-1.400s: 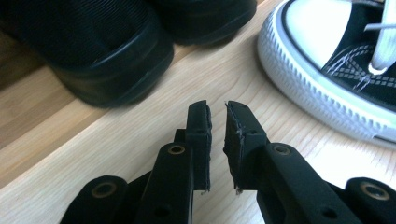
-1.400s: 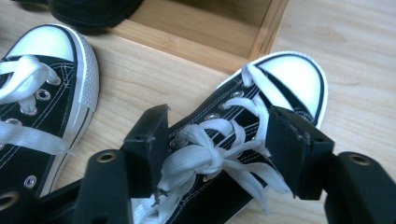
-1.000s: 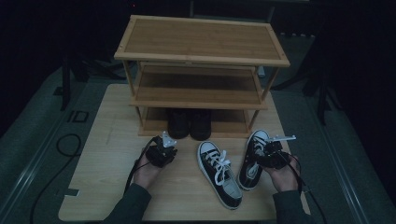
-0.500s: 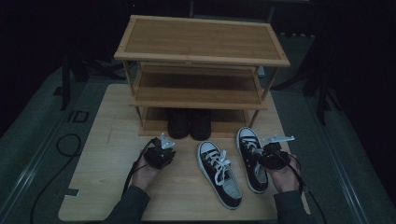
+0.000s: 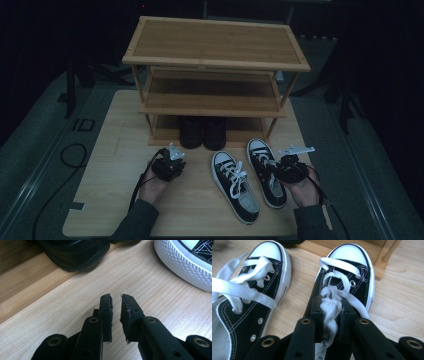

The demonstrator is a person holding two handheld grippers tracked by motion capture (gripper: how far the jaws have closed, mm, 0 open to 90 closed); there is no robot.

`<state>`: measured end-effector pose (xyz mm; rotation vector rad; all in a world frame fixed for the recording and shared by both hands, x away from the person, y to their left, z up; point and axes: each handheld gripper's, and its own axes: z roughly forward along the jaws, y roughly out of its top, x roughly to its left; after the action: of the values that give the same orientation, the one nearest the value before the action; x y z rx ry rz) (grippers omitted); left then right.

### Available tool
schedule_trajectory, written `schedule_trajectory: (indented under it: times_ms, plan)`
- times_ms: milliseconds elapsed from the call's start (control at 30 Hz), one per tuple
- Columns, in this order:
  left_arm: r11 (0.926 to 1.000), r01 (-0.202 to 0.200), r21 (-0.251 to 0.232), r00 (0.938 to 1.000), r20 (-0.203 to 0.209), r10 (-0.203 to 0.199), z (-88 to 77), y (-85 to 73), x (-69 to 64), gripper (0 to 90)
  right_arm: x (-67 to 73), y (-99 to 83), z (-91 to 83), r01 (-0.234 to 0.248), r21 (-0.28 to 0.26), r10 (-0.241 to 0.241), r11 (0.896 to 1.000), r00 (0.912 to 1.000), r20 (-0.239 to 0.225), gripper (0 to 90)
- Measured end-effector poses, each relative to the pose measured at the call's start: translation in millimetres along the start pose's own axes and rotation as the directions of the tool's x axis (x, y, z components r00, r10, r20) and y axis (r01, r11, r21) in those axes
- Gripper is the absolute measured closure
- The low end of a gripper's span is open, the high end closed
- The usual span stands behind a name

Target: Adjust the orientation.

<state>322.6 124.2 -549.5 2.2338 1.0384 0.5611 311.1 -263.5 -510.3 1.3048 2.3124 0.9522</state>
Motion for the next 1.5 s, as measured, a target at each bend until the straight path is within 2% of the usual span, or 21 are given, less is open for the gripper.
schedule_trajectory:
  times_ms: [200,400,567,1033,1200,1333,1400,1500]
  plan:
    - [1.0000,0.000,0.000,1.0000,-0.002,0.000,0.1,-0.9,0.5,79.4,4.8,1.6,-0.5,0.008,-0.023,-0.009,1.000,0.9987,-0.051,78.4]
    - [1.0000,0.004,0.000,1.0000,-0.004,-0.004,-0.9,-1.6,2.8,79.4,6.9,1.2,1.3,0.028,-0.030,-0.030,0.999,0.9969,-0.073,78.4]
    - [1.0000,0.009,-0.004,0.9999,-0.006,-0.009,-1.6,-1.5,3.3,79.3,8.5,-2.2,2.9,0.035,-0.045,-0.040,0.998,0.9922,-0.118,78.4]
    - [0.9999,0.015,-0.005,0.9998,-0.010,-0.015,-2.7,-2.1,7.1,79.3,6.9,-5.3,3.1,0.058,-0.055,-0.065,0.997,0.9861,-0.153,78.3]
    - [0.9999,0.013,-0.007,0.9999,-0.010,-0.014,-2.4,-1.7,5.6,79.3,1.5,-8.9,4.4,0.049,-0.045,-0.055,0.998,0.9873,-0.149,76.8]
    - [0.9999,0.013,-0.006,0.9999,-0.010,-0.013,-2.6,-1.7,5.7,79.1,2.8,-10.4,2.2,0.063,-0.044,-0.068,0.997,0.9903,-0.122,67.1]
    - [0.9999,0.013,-0.005,0.9999,-0.010,-0.013,-2.8,-2.2,5.5,79.0,4.6,-7.7,-1.1,0.071,-0.049,-0.076,0.996,0.9911,-0.109,60.4]
    - [0.9999,0.014,-0.005,0.9998,-0.010,-0.014,-2.7,-2.6,6.2,78.8,8.0,-2.3,-7.4,0.092,-0.058,-0.097,0.994,0.9914,-0.088,55.1]
